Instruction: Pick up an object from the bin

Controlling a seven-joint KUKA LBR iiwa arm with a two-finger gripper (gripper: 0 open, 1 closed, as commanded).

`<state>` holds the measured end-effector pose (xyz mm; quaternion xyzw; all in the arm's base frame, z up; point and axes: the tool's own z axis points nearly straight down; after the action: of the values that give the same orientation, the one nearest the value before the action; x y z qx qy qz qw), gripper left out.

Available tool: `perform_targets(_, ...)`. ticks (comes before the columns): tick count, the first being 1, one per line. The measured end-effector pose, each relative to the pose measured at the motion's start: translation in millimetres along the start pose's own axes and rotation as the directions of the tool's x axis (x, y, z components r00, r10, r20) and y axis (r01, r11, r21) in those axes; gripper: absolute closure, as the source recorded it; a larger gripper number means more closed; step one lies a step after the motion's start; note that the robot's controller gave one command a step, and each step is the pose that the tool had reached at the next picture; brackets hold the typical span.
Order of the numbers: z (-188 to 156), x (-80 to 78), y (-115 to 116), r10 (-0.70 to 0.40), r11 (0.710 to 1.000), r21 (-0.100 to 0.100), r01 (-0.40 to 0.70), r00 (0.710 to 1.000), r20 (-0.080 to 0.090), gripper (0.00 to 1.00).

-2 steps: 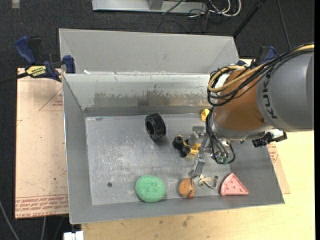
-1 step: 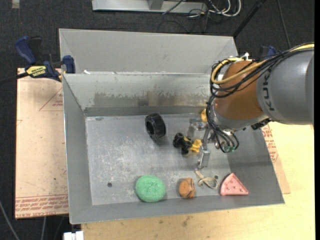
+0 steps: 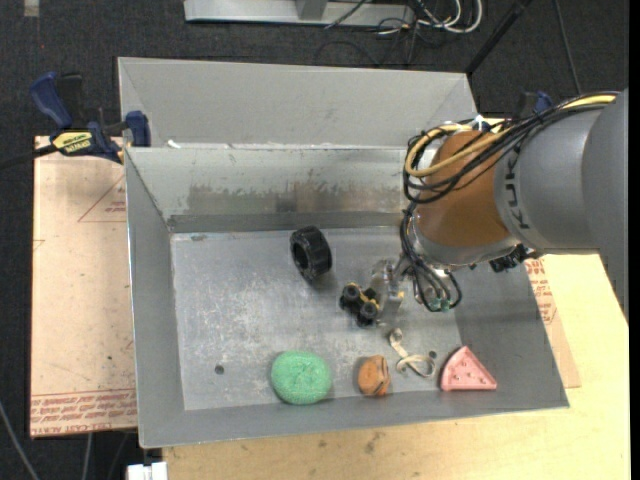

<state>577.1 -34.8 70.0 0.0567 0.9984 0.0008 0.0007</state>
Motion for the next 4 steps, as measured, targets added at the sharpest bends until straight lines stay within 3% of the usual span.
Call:
perform_targets(1, 0.0, 0.0, 0.0, 0.000, 1.000, 0.000, 0.000, 1.000, 0.000, 1.00)
perform_targets(2, -41.6, 8.5, -22.0, 0.003, 1.000, -0.001, -0.003, 1.000, -0.008, 1.00)
perform_targets(3, -112.5, -11.0, -20.5, 0.063, 0.998, 0.002, -0.063, 0.998, -0.001, 1.00)
perform_targets(4, -90.4, -39.4, -13.6, 0.049, 0.999, 0.000, -0.049, 0.999, 0.015, 1.00)
